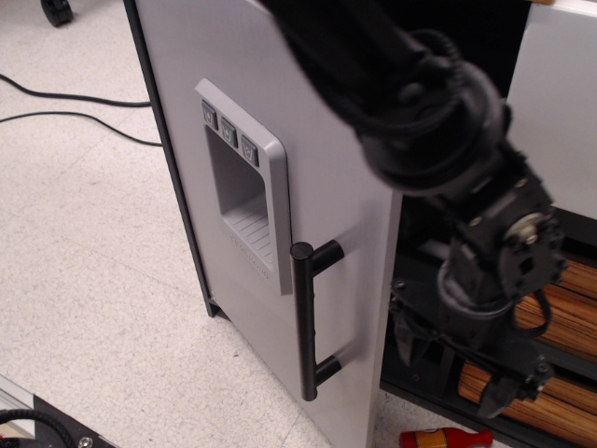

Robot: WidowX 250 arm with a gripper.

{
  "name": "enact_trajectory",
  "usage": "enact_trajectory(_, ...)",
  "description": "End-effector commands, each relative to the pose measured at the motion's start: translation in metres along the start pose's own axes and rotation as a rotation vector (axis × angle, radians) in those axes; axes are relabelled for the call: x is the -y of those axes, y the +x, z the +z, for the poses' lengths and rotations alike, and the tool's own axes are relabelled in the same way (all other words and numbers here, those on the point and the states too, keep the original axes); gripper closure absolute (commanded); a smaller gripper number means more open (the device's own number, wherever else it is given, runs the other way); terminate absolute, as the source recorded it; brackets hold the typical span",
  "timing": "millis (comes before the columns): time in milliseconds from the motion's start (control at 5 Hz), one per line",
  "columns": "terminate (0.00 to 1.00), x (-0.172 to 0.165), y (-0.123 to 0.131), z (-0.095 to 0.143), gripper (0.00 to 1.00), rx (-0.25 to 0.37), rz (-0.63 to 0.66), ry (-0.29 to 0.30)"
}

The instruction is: Open fridge

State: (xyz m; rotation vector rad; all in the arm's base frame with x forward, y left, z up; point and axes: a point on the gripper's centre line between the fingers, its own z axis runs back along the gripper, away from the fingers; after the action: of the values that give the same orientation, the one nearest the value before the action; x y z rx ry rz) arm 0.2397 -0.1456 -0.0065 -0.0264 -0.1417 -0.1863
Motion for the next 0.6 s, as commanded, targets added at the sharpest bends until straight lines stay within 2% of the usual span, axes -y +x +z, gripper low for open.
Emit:
enact_trajectory(0, 0.00, -0.008, 0.053, 0.015, 0.00, 0.049, 0.101, -0.006)
enact_trajectory(200, 0.00, -0.020, 0.061, 0.016, 0.00, 0.068, 0.115, 0.027)
enact_trajectory(400, 0.00, -0.044, 0.051, 0.025, 0.00, 0.067, 0.136, 0.049)
